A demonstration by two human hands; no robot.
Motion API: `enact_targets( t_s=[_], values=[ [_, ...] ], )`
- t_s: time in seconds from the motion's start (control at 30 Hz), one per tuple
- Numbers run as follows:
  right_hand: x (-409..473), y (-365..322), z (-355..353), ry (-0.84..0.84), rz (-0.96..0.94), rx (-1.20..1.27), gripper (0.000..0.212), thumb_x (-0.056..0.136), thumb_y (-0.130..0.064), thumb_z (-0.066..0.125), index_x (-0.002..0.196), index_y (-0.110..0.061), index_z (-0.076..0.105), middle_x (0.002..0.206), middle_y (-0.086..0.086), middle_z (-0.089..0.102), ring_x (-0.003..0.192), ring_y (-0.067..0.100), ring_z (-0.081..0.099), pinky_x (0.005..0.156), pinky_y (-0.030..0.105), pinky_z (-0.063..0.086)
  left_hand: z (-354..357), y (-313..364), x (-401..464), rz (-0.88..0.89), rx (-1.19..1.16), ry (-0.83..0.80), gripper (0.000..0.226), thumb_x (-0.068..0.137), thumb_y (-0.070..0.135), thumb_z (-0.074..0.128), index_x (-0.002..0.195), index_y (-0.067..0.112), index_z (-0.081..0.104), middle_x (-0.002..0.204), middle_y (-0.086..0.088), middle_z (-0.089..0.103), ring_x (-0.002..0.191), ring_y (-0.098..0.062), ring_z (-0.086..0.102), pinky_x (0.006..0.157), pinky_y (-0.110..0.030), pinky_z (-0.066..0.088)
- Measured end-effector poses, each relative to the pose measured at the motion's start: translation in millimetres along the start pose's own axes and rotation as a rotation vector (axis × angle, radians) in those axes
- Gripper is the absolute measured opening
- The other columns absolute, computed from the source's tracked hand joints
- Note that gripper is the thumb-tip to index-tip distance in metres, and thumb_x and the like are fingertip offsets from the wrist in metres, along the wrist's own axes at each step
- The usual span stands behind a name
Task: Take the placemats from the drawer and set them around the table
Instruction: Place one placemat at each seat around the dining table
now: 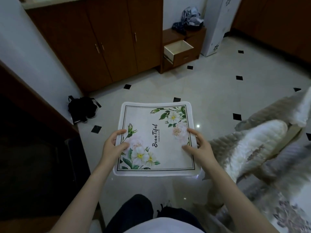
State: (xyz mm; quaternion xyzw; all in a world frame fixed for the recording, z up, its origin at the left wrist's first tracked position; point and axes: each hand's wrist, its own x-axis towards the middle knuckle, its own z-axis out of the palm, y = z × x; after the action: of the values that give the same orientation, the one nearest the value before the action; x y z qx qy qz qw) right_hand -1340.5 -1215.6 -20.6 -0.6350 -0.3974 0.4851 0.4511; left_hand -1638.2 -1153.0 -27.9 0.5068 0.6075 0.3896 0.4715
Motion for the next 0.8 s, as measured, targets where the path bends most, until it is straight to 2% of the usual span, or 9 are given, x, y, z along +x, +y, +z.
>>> enact_targets(
  t_s=[0.07,0.13,0.2,0.27,0.3,0.43,0.57,0.7,0.8],
  values=[
    [25.0,-3.0,0.1,0.024,0.012,0.023,0.053,0.079,-0.003,0.071,0.118,-0.038,0.058,0.117,-0.005,0.065,0.105,0.012,0.062,0.071,0.018,0.054,8.3,3.7,30.9,0.01,0.003,-0.019,0.049,0.076,-0.009,0.065,0.113,0.022,0.063,0.115,0.017,0.058,0.12,-0.017,0.051,0.095,-0.033,0.048],
    [52.4,-3.8,1.2,0.056,0.028,0.038,0.052,0.079,-0.001,0.071,0.117,-0.035,0.059,0.113,-0.004,0.067,0.099,0.01,0.065,0.066,0.015,0.052,16.8,3.0,64.7,-0.004,-0.004,-0.05,0.049,0.075,-0.01,0.066,0.111,0.023,0.063,0.118,0.011,0.06,0.116,-0.012,0.054,0.096,-0.031,0.05],
    [81.9,-5.3,2.8,0.102,0.045,0.067,0.054,0.078,0.003,0.07,0.116,-0.034,0.061,0.109,0.0,0.07,0.093,0.011,0.068,0.066,0.018,0.053,25.3,4.5,102.2,-0.01,-0.004,-0.11,0.048,0.074,-0.007,0.068,0.11,0.024,0.064,0.12,0.01,0.061,0.114,-0.009,0.055,0.103,-0.036,0.045],
    [111.5,-6.7,3.2,0.158,0.066,0.105,0.055,0.077,0.006,0.07,0.114,-0.034,0.063,0.107,0.003,0.071,0.093,0.016,0.069,0.067,0.023,0.055,35.7,8.2,146.5,-0.009,0.005,-0.173,0.049,0.072,-0.004,0.069,0.11,0.027,0.065,0.119,0.013,0.062,0.118,-0.016,0.055,0.108,-0.047,0.039],
    [125.8,-8.8,2.4,0.187,0.075,0.122,0.055,0.077,0.007,0.07,0.113,-0.035,0.063,0.107,0.003,0.071,0.094,0.018,0.069,0.068,0.026,0.056,42.3,13.5,169.6,-0.005,0.006,-0.207,0.049,0.073,-0.006,0.068,0.109,0.027,0.065,0.119,0.014,0.061,0.119,-0.017,0.055,0.108,-0.048,0.039],
    [177.4,-29.1,-7.1,0.346,0.074,0.117,0.056,0.077,0.005,0.07,0.108,-0.041,0.063,0.109,-0.001,0.069,0.096,0.013,0.066,0.079,0.031,0.058,75.5,49.0,258.9,0.015,-0.004,-0.386,0.05,0.077,-0.009,0.065,0.109,0.03,0.064,0.119,0.003,0.063,0.11,-0.023,0.062,0.093,-0.046,0.052],
    [213.6,-50.1,-25.4,0.498,0.07,0.16,0.054,0.079,0.008,0.066,0.119,-0.027,0.061,0.105,-0.005,0.069,0.083,0.001,0.067,0.067,0.015,0.052,117.3,91.7,332.1,0.032,0.006,-0.547,0.048,0.08,-0.009,0.065,0.114,0.023,0.061,0.115,0.0,0.065,0.099,-0.026,0.067,0.082,-0.046,0.057],
    [240.8,-56.2,-54.0,0.555,0.116,0.195,0.051,0.083,0.003,0.062,0.118,-0.034,0.061,0.118,-0.012,0.062,0.096,0.001,0.064,0.073,0.015,0.051,174.9,124.9,378.3,0.088,0.045,-0.661,0.049,0.078,-0.012,0.064,0.114,0.02,0.062,0.112,0.007,0.065,0.1,-0.015,0.066,0.084,-0.036,0.057],
    [260.6,-53.3,-79.9,0.623,0.132,0.207,0.053,0.083,0.002,0.061,0.122,-0.034,0.061,0.121,-0.018,0.06,0.098,-0.009,0.06,0.072,0.009,0.048,226.9,137.2,402.0,0.109,0.074,-0.737,0.048,0.077,-0.012,0.063,0.113,0.018,0.062,0.111,0.012,0.062,0.098,-0.003,0.064,0.079,-0.025,0.057]
  ],
)
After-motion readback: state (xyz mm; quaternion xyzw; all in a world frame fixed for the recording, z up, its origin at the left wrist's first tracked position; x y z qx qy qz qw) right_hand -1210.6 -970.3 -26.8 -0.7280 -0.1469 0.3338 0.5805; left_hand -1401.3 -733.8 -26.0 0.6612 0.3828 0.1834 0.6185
